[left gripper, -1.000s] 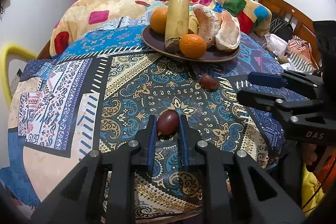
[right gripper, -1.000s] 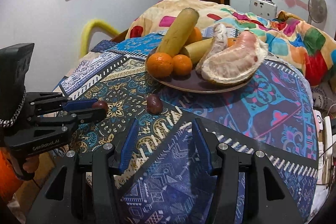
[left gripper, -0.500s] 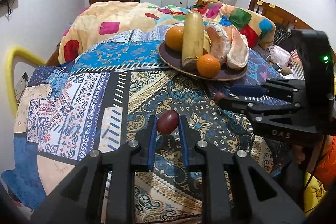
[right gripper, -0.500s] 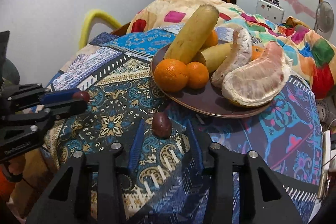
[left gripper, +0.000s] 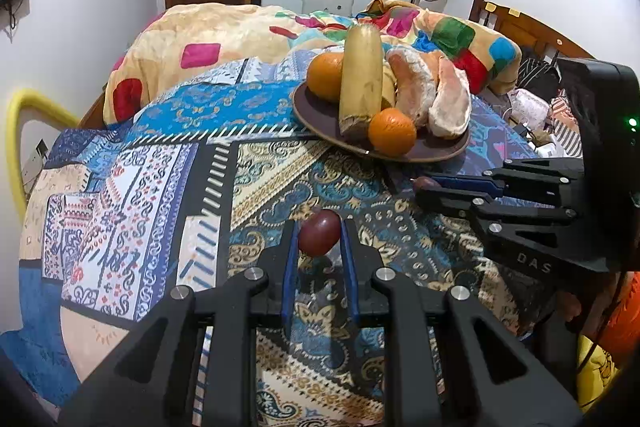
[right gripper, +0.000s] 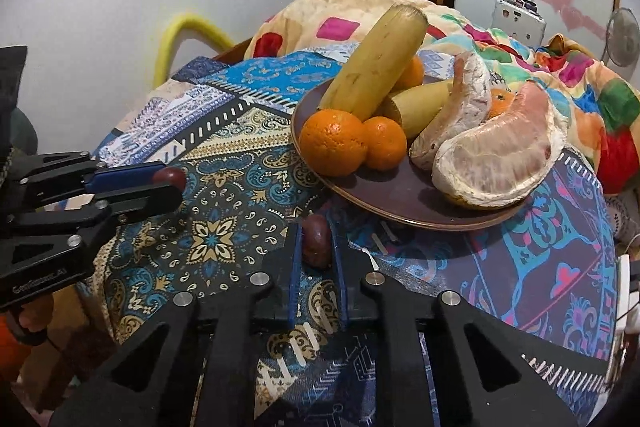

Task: Organize fruits
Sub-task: 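Grasp a plum with the left tool while the right tool grasps another plum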

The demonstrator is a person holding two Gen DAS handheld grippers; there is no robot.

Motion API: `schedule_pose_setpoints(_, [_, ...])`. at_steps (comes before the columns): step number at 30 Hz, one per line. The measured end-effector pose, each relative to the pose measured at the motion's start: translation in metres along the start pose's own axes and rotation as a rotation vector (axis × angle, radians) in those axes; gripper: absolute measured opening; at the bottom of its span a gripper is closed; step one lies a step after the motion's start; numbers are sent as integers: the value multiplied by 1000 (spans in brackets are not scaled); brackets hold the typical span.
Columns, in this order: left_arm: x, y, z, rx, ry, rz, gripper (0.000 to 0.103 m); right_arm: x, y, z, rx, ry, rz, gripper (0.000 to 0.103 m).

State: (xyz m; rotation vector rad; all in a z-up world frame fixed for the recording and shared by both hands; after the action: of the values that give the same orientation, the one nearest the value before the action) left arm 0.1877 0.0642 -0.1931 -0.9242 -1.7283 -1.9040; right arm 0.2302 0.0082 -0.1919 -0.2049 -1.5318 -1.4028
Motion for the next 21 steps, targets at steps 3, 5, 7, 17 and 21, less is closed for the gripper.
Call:
schedule_pose_setpoints(3, [1, 8, -2, -2, -4, -14, 20, 9, 4, -4, -14, 13, -22, 13])
schedule_pose_setpoints(5, [0, 14, -3, -2, -9, -21, 20, 17, 9, -7, -20, 11, -44, 13])
schedule_pose_setpoints(7, [-2, 21, -5, -2, -16, -26, 20, 23, 13, -10, -25, 9, -63, 13])
schedule_pose_setpoints(17, [-7, 43, -18, -23, -37, -54, 20, 23, 36, -29, -19, -29, -107, 13])
schedule_pose_setpoints(21, [-10, 48, -21, -33, -38, -55, 20, 11, 36, -34, -22, -33, -86, 13])
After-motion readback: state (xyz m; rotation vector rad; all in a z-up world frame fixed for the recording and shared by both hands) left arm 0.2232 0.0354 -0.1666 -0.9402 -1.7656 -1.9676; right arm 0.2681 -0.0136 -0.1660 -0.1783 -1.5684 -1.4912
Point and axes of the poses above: each gripper's, at about its wrist camera, not at the fingertips, and x roughly against the way its jaws point, z to its left, y to its top, the point moved 7 cm from there along -x, roughly the way its jaws point, and after that the axes turned 9 degrees about -x, right-handed, at the moved point
